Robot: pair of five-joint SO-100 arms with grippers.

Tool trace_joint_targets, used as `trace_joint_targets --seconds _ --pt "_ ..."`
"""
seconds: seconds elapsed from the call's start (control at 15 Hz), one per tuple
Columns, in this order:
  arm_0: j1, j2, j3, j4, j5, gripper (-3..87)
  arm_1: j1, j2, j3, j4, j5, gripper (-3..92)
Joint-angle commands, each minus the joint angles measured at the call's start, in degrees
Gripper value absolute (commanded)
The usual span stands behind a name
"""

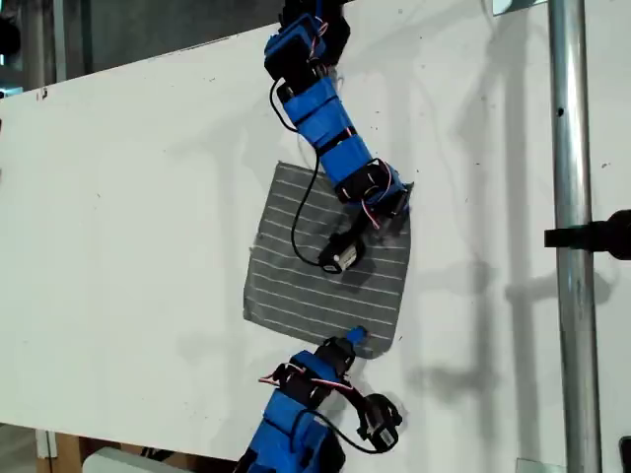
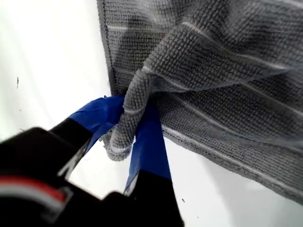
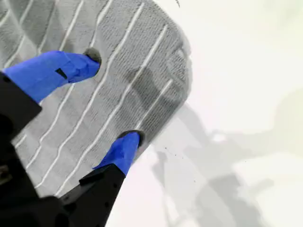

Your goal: Grasp corners of a towel and fold twice.

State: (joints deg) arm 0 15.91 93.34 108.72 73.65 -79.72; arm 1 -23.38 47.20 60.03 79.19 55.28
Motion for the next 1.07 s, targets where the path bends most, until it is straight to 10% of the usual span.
trace_joint_targets --seconds 0.0,0.4,0.6,1.0 --pt "2.64 -10.02 -8.44 0.35 -3.16 29.3 1.67 1.85 0.53 0.7 -0.97 -0.2" --pt "5.19 -23.82 -15.73 2.37 -9.76 29.9 1.05 2.37 1.14 0.53 -0.88 -0.2" --pt "5.19 -22.06 -10.9 -3.08 -11.43 -2.8 0.62 2.46 1.41 0.62 -0.53 -0.2" --pt "4.92 -19.86 -8.7 -6.42 -9.76 -2.6 0.0 3.43 2.64 0.53 -0.35 -0.2"
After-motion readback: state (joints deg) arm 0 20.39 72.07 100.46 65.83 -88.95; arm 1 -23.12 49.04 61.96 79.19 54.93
